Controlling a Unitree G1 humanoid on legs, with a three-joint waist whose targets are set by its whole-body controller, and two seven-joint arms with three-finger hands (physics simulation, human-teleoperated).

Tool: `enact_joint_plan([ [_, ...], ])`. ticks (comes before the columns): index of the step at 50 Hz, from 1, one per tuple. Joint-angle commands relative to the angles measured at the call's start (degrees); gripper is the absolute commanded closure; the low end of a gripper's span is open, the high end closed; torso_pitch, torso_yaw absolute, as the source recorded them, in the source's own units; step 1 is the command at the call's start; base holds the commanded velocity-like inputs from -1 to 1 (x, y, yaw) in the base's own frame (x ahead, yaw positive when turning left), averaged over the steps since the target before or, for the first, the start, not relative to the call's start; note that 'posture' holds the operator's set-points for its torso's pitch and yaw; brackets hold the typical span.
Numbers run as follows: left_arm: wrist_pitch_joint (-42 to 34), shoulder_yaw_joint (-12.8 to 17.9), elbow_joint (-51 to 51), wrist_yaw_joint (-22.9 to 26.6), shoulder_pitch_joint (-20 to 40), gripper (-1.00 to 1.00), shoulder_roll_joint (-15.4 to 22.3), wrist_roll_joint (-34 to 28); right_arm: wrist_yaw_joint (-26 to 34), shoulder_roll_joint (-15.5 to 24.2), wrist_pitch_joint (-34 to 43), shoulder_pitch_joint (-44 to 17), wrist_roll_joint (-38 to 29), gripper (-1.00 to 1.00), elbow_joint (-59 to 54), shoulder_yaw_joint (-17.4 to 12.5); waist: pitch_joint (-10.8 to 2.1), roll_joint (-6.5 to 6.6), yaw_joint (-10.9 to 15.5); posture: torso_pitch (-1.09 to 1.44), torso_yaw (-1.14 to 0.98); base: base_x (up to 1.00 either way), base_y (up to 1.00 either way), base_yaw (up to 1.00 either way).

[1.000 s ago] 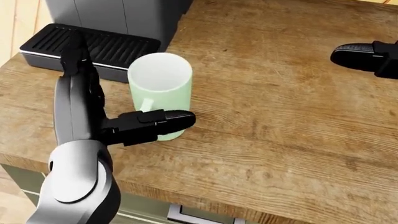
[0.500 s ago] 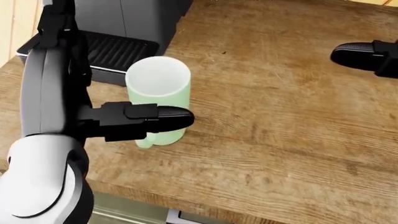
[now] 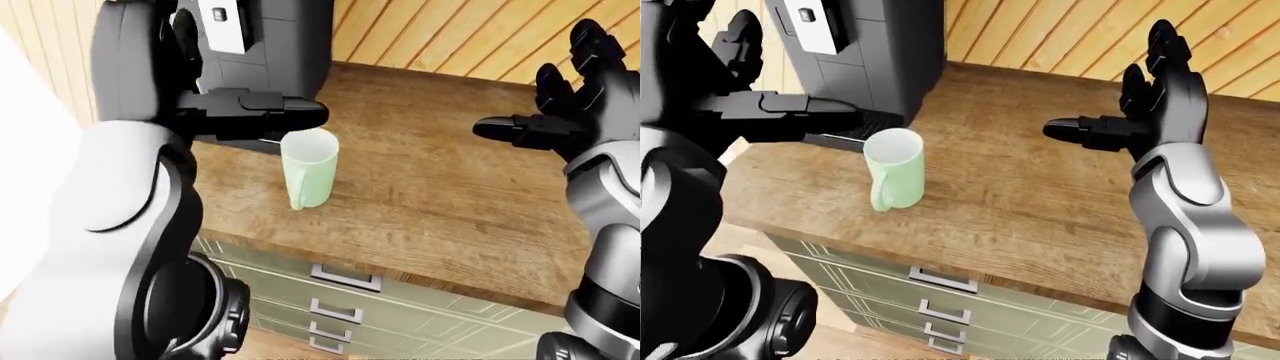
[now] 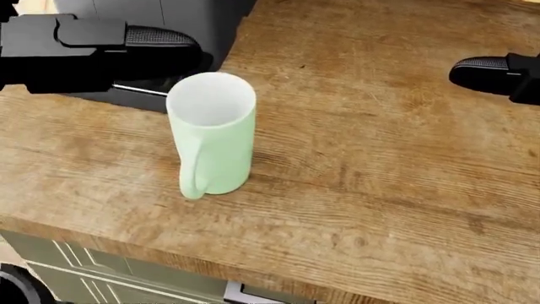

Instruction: Pick the mug from under the coffee machine dispenser and place it on the counter.

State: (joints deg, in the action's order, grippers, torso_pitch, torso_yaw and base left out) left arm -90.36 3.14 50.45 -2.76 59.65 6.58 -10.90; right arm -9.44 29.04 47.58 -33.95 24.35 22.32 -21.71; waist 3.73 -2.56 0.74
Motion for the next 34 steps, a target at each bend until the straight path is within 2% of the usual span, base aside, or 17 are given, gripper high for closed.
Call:
enact_joint_plan([
  [1, 2.0, 1.1, 0.0, 1.1, 2.3, -1.0, 1.3, 1.3, -0.1, 0.9, -1.7, -1.6, -0.2, -1.0, 1.6, -0.6, -1.41, -0.2, 0.0, 0.0, 0.0, 0.0, 0.0, 0.0],
  [3, 3.0, 3.5, -1.5, 2.7, 4.0, -1.0, 3.3, 2.9, 0.0, 0.9, -1.7, -1.6, -0.2, -1.0, 1.5, -0.6, -1.33, -0.12, 0.0, 0.0, 0.0, 0.0, 0.0, 0.0],
  [4, 3.0, 4.9, -2.0, 2.4, 4.9, -1.0, 2.9, 3.4, 0.0, 0.9, -1.8, -1.6, -0.3, -1.0, 1.5, -0.6, -1.32, -0.09, 0.0, 0.0, 0.0, 0.0, 0.0, 0.0],
  [6, 3.3, 7.4, -4.2, 3.3, 7.8, -1.0, 5.6, 5.2, 0.0, 0.9, -1.7, -1.6, -0.3, -1.0, 1.5, -0.6, -1.29, -0.07, 0.0, 0.0, 0.0, 0.0, 0.0, 0.0],
  [15, 4.7, 11.6, -8.0, 2.6, 13.0, -1.0, 13.0, 11.9, 0.0, 0.9, -1.5, -1.7, -0.3, -1.0, 1.7, -0.7, -1.11, 0.29, -0.1, 0.0, 0.0, 0.0, 0.0, 0.0],
  [23, 10.1, 15.3, -13.2, 1.0, 13.8, -1.0, 20.2, 18.2, -0.1, 1.0, -1.4, -1.7, -0.2, -1.0, 1.9, -0.8, -0.92, 0.65, -0.3, 0.0, 0.0, 0.0, 0.0, 0.0],
  [29, 16.1, 18.5, -19.2, -0.2, 12.3, -1.0, 27.6, 24.9, -0.1, 1.3, -1.3, -1.8, -0.1, -1.0, 1.8, -0.9, -0.98, 1.06, -0.3, 0.0, 0.0, 0.0, 0.0, 0.0],
  [34, 21.1, 19.3, -24.1, -2.8, 10.6, -1.0, 34.5, 30.0, -0.1, 1.2, -1.3, -1.8, -0.2, -1.0, 1.9, -0.7, -1.05, 1.41, -0.5, 0.0, 0.0, 0.0, 0.0, 0.0],
])
